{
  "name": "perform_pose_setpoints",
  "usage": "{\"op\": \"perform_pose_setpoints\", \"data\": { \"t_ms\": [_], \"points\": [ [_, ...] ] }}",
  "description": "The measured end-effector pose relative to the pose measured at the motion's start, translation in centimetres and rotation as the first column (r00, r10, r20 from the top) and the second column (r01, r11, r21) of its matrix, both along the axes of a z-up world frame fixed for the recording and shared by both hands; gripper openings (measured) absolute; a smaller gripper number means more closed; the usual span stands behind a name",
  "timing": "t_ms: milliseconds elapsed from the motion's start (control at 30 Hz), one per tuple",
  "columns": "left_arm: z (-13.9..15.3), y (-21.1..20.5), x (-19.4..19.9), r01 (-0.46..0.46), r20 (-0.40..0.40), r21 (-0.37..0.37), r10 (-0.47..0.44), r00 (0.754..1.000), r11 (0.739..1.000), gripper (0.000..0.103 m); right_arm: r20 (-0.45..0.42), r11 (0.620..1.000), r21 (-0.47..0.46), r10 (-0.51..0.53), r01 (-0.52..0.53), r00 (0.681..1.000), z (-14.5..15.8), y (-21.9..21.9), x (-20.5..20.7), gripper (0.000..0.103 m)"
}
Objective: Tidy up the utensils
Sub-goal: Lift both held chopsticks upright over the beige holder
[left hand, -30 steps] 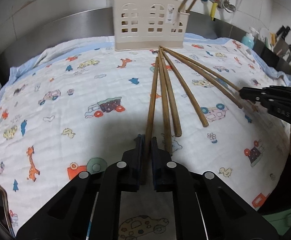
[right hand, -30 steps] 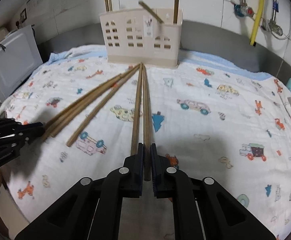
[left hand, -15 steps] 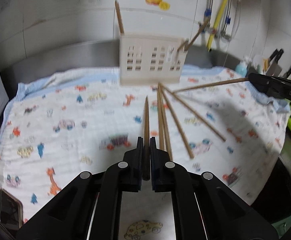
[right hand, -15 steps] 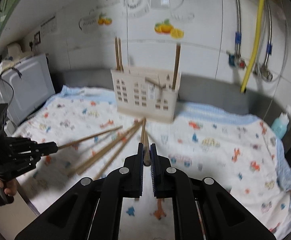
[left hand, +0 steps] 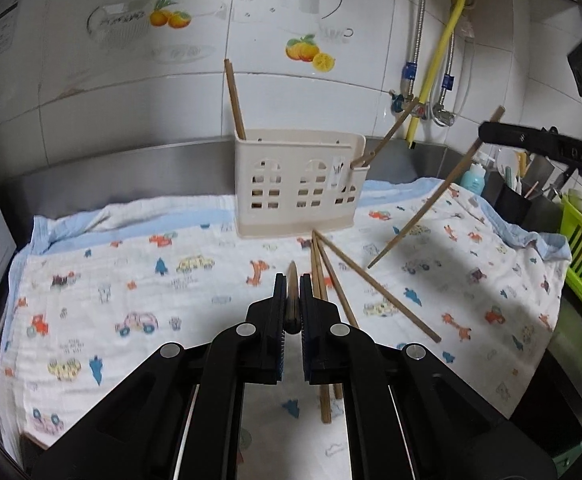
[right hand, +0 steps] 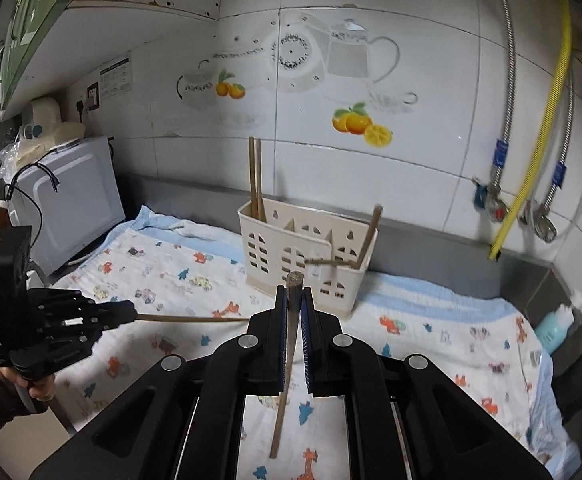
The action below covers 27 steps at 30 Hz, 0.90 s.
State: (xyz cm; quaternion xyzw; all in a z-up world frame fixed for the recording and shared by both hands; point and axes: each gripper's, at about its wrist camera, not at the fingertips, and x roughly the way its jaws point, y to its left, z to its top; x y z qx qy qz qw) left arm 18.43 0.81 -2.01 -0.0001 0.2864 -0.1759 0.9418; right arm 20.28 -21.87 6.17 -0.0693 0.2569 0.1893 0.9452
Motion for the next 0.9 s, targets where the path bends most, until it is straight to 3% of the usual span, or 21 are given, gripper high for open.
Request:
{"op": "perform_pose_setpoints", "data": {
  "t_ms": [333, 667, 900],
  "points": [
    [1.9, -0.7, 1.6, 0.029, 0.023, 0.037, -0.030, 0.999, 0.999, 0.005, 0.026, 1.000, -0.001, 0.022, -0.022, 0.999, 2.5, 0.6, 1.3, 0.007],
    [5.9, -1.9, 4.4, 0.057, 0.074, 0.092, -0.064, 0.995, 0.994, 0.005, 0.096, 1.000, -0.017, 0.006, -0.005, 0.995, 8.5, -0.1, 3.4, 0.007],
    [9.1, -2.9, 5.8, 0.069, 0.131, 0.118, -0.084, 0.988, 0.991, 0.005, 0.102, 1.000, 0.011, -0.008, 0.007, 0.995, 10.8, -1.0, 5.5, 0.007]
  ]
}}
